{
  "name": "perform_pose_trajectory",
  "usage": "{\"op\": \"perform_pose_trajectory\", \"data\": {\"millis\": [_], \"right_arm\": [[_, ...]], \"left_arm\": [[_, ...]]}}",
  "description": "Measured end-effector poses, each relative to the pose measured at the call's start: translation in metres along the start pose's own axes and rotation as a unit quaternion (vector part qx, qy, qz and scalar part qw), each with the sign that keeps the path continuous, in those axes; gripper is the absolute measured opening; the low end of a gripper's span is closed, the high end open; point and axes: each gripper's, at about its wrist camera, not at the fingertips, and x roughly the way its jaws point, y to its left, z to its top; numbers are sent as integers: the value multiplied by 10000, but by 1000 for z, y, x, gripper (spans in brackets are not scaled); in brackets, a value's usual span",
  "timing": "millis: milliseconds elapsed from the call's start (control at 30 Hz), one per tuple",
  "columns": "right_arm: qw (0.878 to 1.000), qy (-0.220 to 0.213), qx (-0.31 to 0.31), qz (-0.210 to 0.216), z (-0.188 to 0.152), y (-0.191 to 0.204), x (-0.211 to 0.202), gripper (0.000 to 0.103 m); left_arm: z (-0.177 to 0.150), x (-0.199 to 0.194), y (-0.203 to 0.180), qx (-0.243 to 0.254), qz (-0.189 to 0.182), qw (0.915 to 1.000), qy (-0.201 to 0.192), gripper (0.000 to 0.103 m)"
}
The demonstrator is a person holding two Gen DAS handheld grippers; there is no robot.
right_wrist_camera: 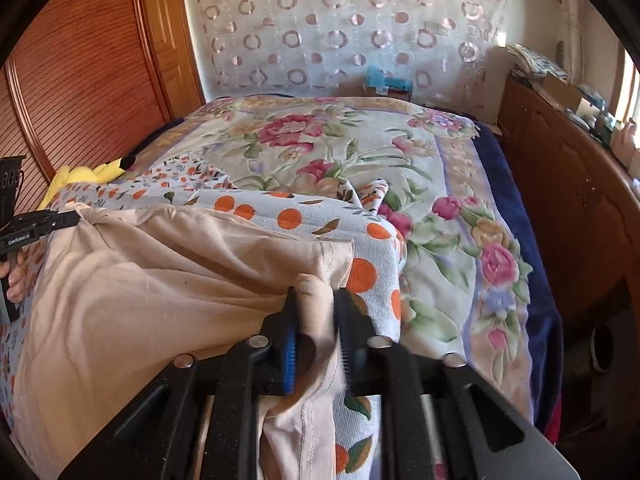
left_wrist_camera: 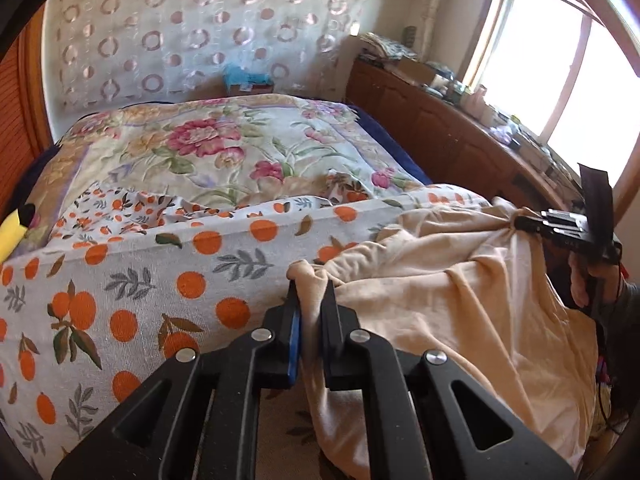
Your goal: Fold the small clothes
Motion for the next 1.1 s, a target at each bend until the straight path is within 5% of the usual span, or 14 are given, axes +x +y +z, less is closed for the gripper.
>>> {"op": "perform_pose_trajectory", "data": {"millis": [33, 100, 200, 700, 1100], "right_arm": [[10000, -42, 45, -28, -2, -1, -4, 42], [9998, -173, 121, -55, -7, -1, -20, 50], [9991, -376, 94, -181, -23, 2, -51, 55], [9963, -835, 205, 10, -189, 58, -200, 55], [9955, -774, 520, 150, -266, 81, -240, 55]], "left_arm": [[-1, -3, -2, 38, 30, 10000, 7, 20], [-4, -16, -9, 173, 110, 9997, -126, 59], [-11, -32, -22, 331, 254, 9990, -141, 78], [-115, -124, -118, 719, -20, 9972, 184, 78], [-171, -155, -175, 795, 262, 9963, 189, 78]]}}
